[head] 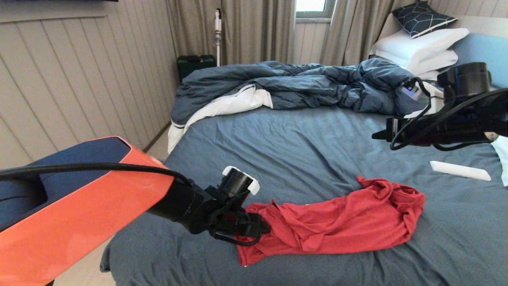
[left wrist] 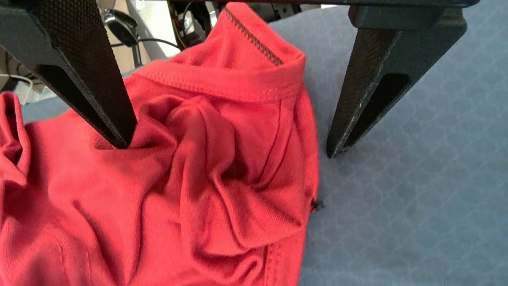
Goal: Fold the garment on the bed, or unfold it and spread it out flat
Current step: Unford the red T-shirt
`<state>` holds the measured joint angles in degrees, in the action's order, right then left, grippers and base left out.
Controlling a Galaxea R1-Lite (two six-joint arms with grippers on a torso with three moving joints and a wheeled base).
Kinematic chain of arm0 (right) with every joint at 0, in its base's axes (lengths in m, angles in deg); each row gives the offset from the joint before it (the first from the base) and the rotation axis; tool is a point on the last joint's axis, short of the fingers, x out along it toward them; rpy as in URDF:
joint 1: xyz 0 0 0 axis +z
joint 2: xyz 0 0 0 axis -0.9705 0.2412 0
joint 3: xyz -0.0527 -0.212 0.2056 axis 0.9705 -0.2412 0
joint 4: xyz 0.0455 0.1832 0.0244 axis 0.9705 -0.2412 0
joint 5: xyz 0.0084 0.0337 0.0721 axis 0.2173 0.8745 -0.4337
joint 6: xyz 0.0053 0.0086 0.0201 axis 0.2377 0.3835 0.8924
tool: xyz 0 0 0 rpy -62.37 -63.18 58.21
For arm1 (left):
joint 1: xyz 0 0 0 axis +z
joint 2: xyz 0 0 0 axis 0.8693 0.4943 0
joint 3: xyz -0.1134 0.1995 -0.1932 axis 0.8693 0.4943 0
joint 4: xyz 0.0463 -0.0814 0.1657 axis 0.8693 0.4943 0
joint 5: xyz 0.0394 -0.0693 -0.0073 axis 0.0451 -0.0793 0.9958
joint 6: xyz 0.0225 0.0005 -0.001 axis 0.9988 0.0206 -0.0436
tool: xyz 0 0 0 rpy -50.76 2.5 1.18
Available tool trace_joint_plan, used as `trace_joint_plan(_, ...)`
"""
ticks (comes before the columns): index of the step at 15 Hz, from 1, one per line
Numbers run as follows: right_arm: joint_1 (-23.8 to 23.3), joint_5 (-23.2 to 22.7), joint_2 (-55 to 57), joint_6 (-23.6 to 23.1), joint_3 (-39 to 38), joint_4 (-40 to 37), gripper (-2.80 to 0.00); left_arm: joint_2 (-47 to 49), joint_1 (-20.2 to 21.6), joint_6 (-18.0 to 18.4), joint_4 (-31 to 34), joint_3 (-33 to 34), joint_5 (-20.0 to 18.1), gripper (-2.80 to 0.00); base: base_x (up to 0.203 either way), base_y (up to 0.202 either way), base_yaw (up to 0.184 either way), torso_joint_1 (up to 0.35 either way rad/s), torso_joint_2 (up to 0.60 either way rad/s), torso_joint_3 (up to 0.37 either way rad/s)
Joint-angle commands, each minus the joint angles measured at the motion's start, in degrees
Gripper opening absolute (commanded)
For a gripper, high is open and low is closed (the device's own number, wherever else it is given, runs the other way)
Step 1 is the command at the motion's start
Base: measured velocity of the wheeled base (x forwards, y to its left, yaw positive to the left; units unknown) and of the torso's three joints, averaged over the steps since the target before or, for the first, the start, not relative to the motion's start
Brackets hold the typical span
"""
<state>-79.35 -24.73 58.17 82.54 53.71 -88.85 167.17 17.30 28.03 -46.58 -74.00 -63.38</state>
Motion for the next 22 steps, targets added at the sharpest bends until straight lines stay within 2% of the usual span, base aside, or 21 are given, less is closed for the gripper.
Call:
trace_joint_plan(1, -0.04, -0.17, 0.09, 0.06, 0.08, -0.06, -2.8, 1.16, -0.07, -0.18, 0.08, -1.02, 0.08, 0.0, 0.0, 0.0, 0.0, 0.0, 0.0, 0.0)
trace_joint_plan(2, -0.04, -0.26, 0.09, 0.06, 0.08, -0.06, -2.8, 1.33, -0.07, -0.14, 0.15, -1.23, 0.1, 0.0, 0.0, 0.0, 0.0, 0.0, 0.0, 0.0)
trace_joint_plan(3, -0.04, -0.26, 0.09, 0.06, 0.08, -0.06, -2.8, 1.68, -0.16, -0.01, 0.41, -1.64, 0.23, -2.8, 0.0, 0.0, 0.0, 0.0, 0.0, 0.0)
trace_joint_plan(6, -0.04, -0.26, 0.18, 0.06, 0.17, -0.06, -2.8, 1.77, -0.61, 0.27, 0.33, -1.02, 2.11, -2.8, 0.0, 0.0, 0.0, 0.0, 0.0, 0.0)
trace_joint_plan(12, -0.12, -0.02, 0.24, 0.06, 0.26, 0.03, -2.8, -0.78, -1.39, -0.53, 0.74, -0.66, 1.4, -2.8, 0.0, 0.0, 0.0, 0.0, 0.0, 0.0)
trace_joint_plan(15, -0.54, 0.09, 0.09, -0.03, 0.84, 0.11, -2.8, -4.71, -0.88, -1.34, 3.24, -0.61, 1.61, -2.8, 0.0, 0.0, 0.0, 0.0, 0.0, 0.0)
trace_joint_plan(19, -0.65, 0.09, 0.12, -0.11, 0.95, 0.11, -2.8, -9.01, 5.74, 0.49, 7.38, -0.08, 1.88, -2.8, 0.0, 0.0, 0.0, 0.0, 0.0, 0.0)
trace_joint_plan(21, -0.65, 0.09, 0.4, -0.11, 0.92, 0.16, -2.8, -9.76, 9.5, 3.2, 7.73, 1.31, 1.76, -2.8, 0.0, 0.0, 0.0, 0.0, 0.0, 0.0)
trace_joint_plan(22, -0.74, 0.14, 0.7, -0.11, 0.96, 0.2, -2.8, -9.98, 12.52, 5.87, 7.65, 2.47, 1.57, -2.8, 0.0, 0.0, 0.0, 0.0, 0.0, 0.0)
